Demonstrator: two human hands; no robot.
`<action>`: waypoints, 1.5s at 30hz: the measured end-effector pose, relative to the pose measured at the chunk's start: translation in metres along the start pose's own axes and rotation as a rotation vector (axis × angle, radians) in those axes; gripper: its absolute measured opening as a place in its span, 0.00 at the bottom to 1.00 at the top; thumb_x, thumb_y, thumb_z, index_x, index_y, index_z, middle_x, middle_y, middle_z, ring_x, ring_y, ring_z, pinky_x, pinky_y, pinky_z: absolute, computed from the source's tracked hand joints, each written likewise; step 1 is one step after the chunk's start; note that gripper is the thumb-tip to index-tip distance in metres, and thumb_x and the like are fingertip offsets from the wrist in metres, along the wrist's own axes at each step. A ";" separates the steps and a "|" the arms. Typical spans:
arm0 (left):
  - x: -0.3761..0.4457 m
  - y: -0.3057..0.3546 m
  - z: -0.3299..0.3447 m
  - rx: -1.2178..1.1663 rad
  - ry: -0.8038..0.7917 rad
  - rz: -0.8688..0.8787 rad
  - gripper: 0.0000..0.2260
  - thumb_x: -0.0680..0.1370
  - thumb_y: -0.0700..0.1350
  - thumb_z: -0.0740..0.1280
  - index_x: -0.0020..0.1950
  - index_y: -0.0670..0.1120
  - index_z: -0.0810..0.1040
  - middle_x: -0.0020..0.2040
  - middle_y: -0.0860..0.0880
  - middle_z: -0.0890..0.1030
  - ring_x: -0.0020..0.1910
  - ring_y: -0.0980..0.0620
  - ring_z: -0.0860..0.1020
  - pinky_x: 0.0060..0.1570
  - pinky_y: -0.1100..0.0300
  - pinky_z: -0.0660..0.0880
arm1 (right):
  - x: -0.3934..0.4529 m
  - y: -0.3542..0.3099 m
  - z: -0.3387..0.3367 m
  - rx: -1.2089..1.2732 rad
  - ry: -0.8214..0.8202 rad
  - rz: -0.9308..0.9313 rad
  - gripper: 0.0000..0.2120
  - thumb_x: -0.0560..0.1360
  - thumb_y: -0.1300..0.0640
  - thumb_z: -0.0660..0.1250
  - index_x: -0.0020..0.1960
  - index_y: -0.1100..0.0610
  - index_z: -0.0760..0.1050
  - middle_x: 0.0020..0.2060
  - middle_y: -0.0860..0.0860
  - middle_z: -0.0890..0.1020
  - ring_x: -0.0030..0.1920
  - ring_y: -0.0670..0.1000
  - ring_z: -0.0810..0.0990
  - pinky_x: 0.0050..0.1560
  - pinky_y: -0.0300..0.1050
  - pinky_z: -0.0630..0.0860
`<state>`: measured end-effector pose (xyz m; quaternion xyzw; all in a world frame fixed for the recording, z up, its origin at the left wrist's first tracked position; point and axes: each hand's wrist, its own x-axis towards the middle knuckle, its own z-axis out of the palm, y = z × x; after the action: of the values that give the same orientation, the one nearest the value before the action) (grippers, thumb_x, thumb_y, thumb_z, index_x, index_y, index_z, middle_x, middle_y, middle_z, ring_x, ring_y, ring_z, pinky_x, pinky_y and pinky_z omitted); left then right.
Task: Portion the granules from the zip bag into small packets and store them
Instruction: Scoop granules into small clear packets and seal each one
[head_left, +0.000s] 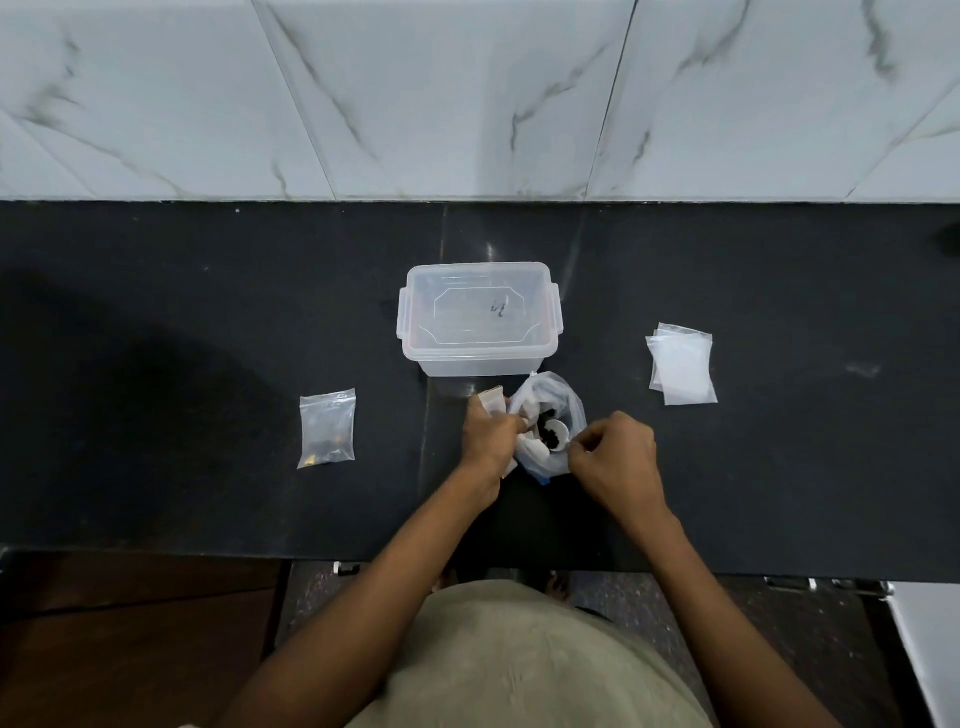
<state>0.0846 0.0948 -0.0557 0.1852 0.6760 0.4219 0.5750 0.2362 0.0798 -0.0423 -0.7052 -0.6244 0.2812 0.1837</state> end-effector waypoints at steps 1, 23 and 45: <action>-0.002 0.001 0.000 0.039 0.022 -0.019 0.20 0.69 0.38 0.71 0.60 0.45 0.74 0.53 0.45 0.82 0.53 0.45 0.82 0.56 0.46 0.81 | -0.001 -0.002 0.000 0.008 0.001 0.015 0.08 0.68 0.64 0.70 0.30 0.59 0.82 0.29 0.51 0.83 0.31 0.47 0.81 0.34 0.43 0.79; -0.001 0.003 -0.007 -0.024 0.021 0.011 0.23 0.74 0.28 0.64 0.66 0.46 0.70 0.53 0.45 0.79 0.50 0.48 0.79 0.54 0.50 0.79 | 0.003 -0.002 -0.004 0.545 -0.067 0.432 0.06 0.72 0.63 0.75 0.37 0.63 0.84 0.26 0.56 0.82 0.22 0.49 0.75 0.25 0.40 0.74; -0.026 0.011 -0.013 0.467 0.264 0.858 0.20 0.68 0.44 0.77 0.53 0.49 0.70 0.49 0.54 0.75 0.48 0.55 0.73 0.49 0.51 0.76 | -0.012 -0.065 -0.073 0.793 -0.041 0.144 0.04 0.73 0.64 0.77 0.40 0.63 0.85 0.33 0.62 0.84 0.26 0.53 0.75 0.24 0.41 0.72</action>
<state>0.0773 0.0775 -0.0314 0.5151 0.6824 0.4774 0.2028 0.2301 0.0850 0.0558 -0.6159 -0.4202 0.5264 0.4087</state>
